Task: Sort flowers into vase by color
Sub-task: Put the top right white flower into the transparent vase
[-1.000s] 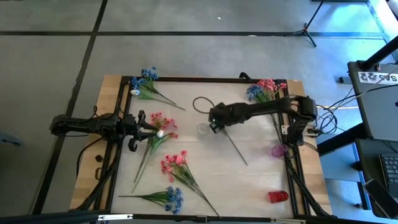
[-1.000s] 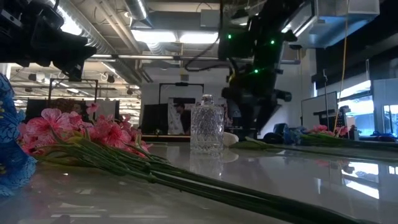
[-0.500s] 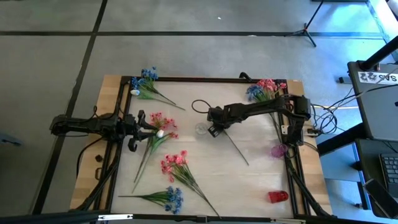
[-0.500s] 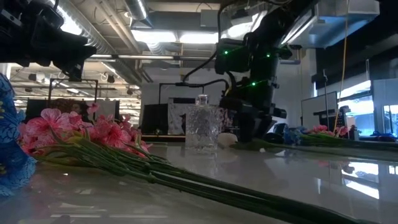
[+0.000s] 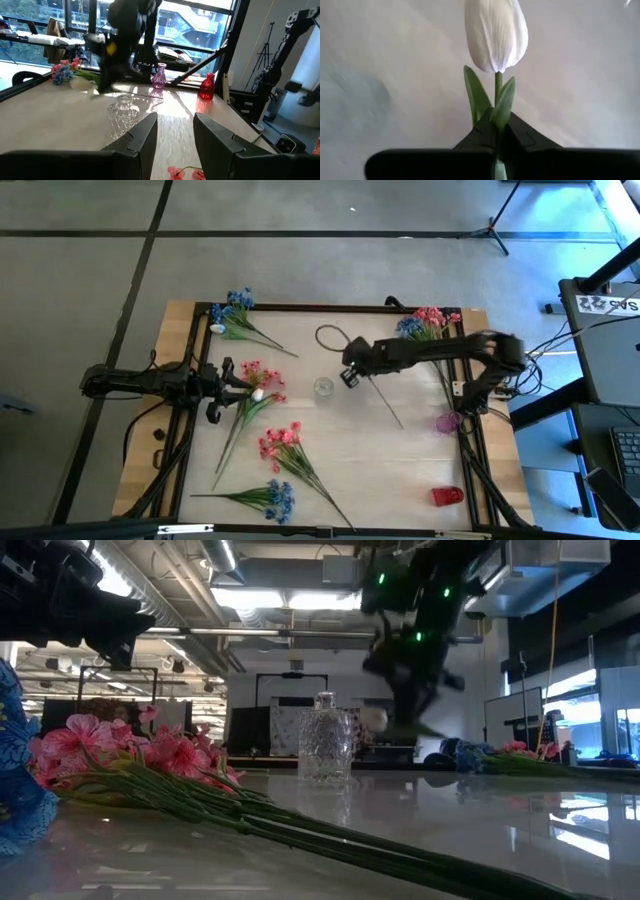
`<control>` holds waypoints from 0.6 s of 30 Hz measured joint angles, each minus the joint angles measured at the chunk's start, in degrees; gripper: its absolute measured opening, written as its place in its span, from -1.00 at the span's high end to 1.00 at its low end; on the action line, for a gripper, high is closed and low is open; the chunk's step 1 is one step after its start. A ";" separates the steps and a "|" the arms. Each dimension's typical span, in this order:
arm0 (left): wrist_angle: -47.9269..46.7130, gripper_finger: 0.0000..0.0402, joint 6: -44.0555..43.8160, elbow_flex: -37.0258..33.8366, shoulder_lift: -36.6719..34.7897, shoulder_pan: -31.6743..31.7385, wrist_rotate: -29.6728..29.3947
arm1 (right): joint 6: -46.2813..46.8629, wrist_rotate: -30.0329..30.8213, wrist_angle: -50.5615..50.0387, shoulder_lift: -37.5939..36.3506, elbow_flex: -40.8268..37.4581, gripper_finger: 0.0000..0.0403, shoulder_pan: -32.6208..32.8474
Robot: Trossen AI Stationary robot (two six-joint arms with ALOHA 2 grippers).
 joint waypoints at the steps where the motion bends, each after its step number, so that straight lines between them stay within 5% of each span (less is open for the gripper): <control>1: -0.01 0.38 -0.01 0.00 0.00 0.00 -0.01 | -0.10 1.44 1.15 -1.60 0.00 0.97 0.06; 9: 0.01 0.38 -0.01 0.00 -0.01 0.00 0.00 | -14.45 7.80 30.31 -10.37 0.07 0.98 6.74; 18: 0.02 0.38 0.01 0.00 -0.04 0.01 -0.59 | -33.33 9.92 57.39 -9.72 0.14 0.98 12.88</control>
